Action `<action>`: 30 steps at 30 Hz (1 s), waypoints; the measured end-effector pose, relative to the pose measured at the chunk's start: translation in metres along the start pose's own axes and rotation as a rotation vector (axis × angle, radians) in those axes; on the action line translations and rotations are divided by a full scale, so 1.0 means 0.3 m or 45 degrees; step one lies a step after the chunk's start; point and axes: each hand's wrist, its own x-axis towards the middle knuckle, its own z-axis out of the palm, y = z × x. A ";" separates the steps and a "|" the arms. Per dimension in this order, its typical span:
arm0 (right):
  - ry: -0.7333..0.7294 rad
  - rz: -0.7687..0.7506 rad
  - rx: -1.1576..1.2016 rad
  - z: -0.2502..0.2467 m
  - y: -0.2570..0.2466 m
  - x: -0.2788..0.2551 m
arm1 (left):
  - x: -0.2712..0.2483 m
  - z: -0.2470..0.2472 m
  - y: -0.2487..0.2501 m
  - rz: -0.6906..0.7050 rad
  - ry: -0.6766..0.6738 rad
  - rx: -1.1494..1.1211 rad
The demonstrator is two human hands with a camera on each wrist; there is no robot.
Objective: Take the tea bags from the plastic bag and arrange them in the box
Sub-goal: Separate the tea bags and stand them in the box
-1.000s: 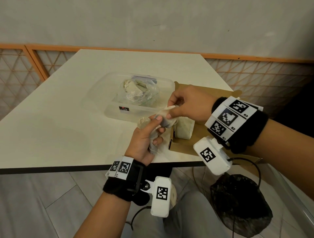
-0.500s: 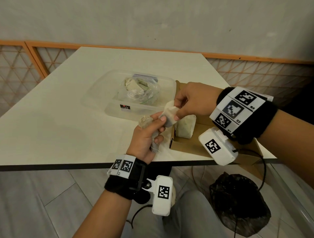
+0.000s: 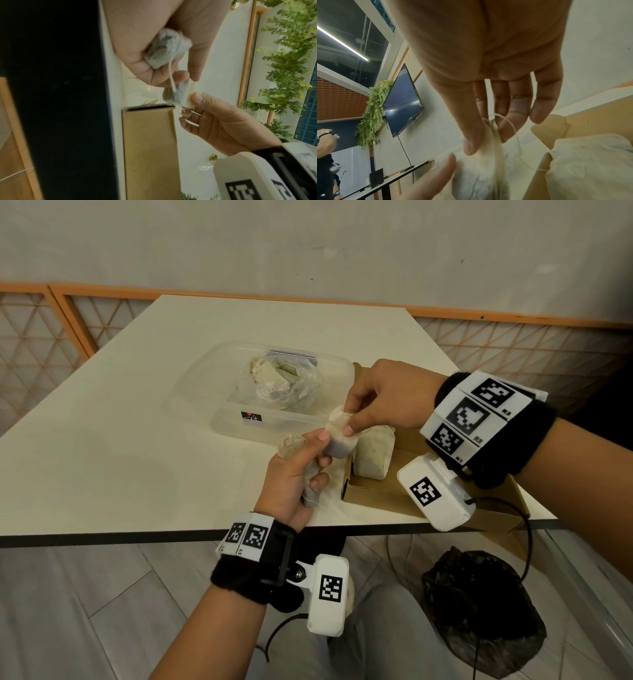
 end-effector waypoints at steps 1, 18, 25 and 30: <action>0.003 -0.002 -0.012 -0.001 -0.002 -0.001 | 0.000 0.000 0.001 -0.003 0.005 -0.009; 0.052 0.107 0.118 -0.081 0.065 -0.041 | -0.009 0.022 0.009 -0.006 0.066 -0.028; -0.120 0.304 -0.265 -0.074 0.193 -0.070 | -0.005 0.021 0.012 -0.042 0.066 -0.065; -0.239 0.406 -0.158 -0.026 0.246 -0.056 | 0.001 0.016 0.008 -0.048 0.044 -0.063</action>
